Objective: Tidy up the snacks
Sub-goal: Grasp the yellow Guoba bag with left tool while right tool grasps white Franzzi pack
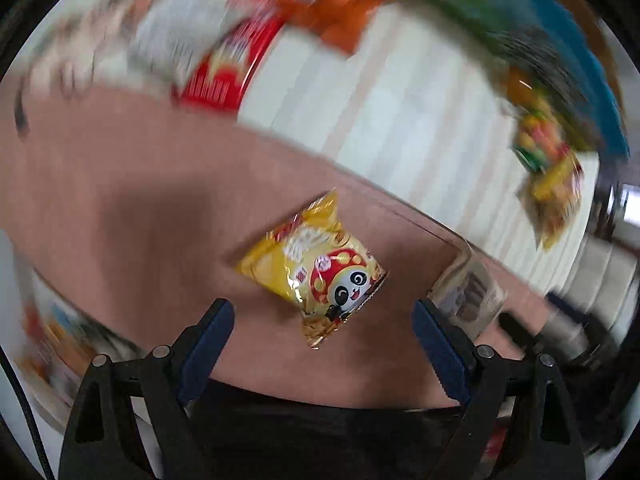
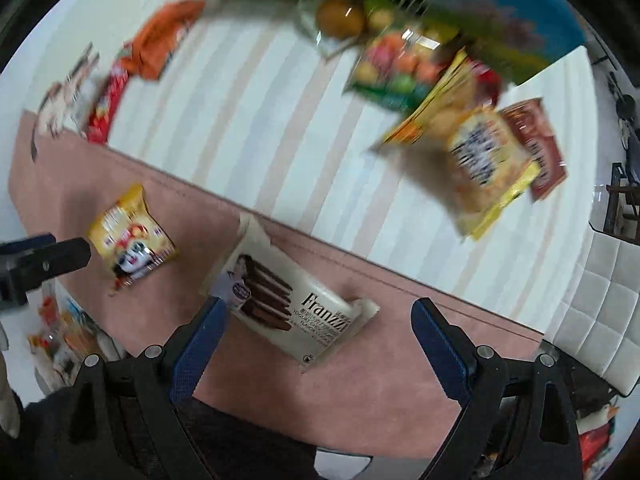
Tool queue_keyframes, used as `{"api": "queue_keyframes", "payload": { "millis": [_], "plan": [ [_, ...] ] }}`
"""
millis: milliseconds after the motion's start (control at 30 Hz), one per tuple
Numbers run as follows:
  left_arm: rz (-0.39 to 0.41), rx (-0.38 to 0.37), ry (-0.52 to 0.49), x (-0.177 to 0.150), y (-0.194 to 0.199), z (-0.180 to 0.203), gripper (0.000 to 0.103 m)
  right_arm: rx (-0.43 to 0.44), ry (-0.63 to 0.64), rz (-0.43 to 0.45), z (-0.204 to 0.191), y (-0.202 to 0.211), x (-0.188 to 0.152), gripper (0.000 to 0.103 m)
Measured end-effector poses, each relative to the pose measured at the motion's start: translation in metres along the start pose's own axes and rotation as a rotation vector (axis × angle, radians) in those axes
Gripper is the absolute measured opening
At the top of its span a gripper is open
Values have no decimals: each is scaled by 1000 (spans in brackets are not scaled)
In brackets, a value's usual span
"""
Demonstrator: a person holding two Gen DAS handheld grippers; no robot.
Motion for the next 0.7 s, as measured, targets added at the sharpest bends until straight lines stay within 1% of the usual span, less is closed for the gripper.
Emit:
{"api": "queue_keyframes", "payload": {
  "millis": [67,100,167,267,300,333,400,500,600,667,700],
  "plan": [
    [-28,-45,92,5,-14,-5,91,5,11,-20,-5,-15,-3,95],
    [-38,-46,114,8,-20,-6,91,9,24,-31,-8,-20,-4,95],
    [-55,-33,133,12,-30,-5,91,8,69,-54,-14,-29,-6,95],
    [-72,46,128,17,-45,-5,88,-29,182,-102,-25,-45,-11,95],
    [-83,66,117,18,-51,-4,86,-41,211,-114,-28,-49,-12,95],
    [-96,89,109,17,-57,-4,79,-56,236,-126,-29,-53,-14,95],
    [-110,99,90,15,-64,-2,79,-72,272,-146,-31,-61,-17,95],
    [-101,127,21,11,-68,4,75,-76,292,-160,-34,-70,-19,95],
    [-69,179,-79,7,-68,12,75,-63,265,-149,-33,-73,-21,94],
    [-49,210,-137,5,-69,18,75,-35,212,-142,-30,-75,-22,87],
    [-38,228,-167,3,-70,21,75,-9,175,-149,-28,-76,-22,87]
  ]
}}
Point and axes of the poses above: each gripper's, at about its wrist camera, not at the fingertips, and y roughly against the way its jaws point, z to its right, x to its top, the point moved 7 cm from there along -y, roughly the way its jaws point, and after that the axes turned 1 degree about -y, right-handed, at the moved point
